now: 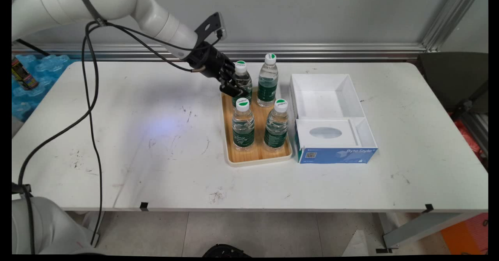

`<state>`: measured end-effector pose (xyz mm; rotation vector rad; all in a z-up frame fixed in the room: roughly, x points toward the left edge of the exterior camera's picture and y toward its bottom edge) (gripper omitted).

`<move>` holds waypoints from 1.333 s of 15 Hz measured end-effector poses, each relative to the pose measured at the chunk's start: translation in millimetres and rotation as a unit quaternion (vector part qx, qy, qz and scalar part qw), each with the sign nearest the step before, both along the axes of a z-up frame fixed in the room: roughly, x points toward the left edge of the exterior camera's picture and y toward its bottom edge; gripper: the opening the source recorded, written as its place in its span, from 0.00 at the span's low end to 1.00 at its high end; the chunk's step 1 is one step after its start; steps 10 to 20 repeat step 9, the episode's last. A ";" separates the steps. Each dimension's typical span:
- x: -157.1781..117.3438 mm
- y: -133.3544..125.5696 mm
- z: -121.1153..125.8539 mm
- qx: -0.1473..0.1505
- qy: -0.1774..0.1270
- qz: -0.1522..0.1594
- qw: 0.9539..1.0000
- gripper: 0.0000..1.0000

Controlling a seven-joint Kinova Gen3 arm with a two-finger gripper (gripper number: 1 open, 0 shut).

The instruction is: Place the picked object on the tray

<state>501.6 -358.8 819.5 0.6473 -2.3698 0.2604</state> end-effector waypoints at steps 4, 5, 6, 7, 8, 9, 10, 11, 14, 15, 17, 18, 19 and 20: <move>2.4 -5.2 -11.3 -0.004 0.001 -0.012 1.000 0.00; 3.2 -5.4 -12.6 -0.004 0.002 -0.013 1.000 0.00; 4.0 -6.1 -14.3 -0.004 0.002 -0.015 1.000 1.00; 4.9 -6.7 -15.4 -0.005 0.003 -0.017 1.000 1.00; 6.0 -7.0 -15.7 -0.006 0.003 -0.018 1.000 1.00; 7.5 -7.0 -15.5 -0.008 0.003 -0.019 1.000 1.00; 7.5 -7.0 -15.5 -0.008 0.003 -0.019 1.000 1.00; 7.5 -7.0 -15.5 -0.008 0.003 -0.019 1.000 1.00; 7.5 -7.0 -15.5 -0.008 0.003 -0.019 1.000 1.00; 7.5 -7.0 -15.5 -0.008 0.003 -0.019 1.000 1.00; 7.5 -7.0 -15.5 -0.008 0.003 -0.019 1.000 1.00; 7.5 -7.0 -15.5 -0.008 0.003 -0.019 1.000 1.00; 7.5 -7.0 -15.5 -0.008 0.003 -0.019 1.000 1.00; 7.5 -7.0 -15.5 -0.008 0.003 -0.019 1.000 1.00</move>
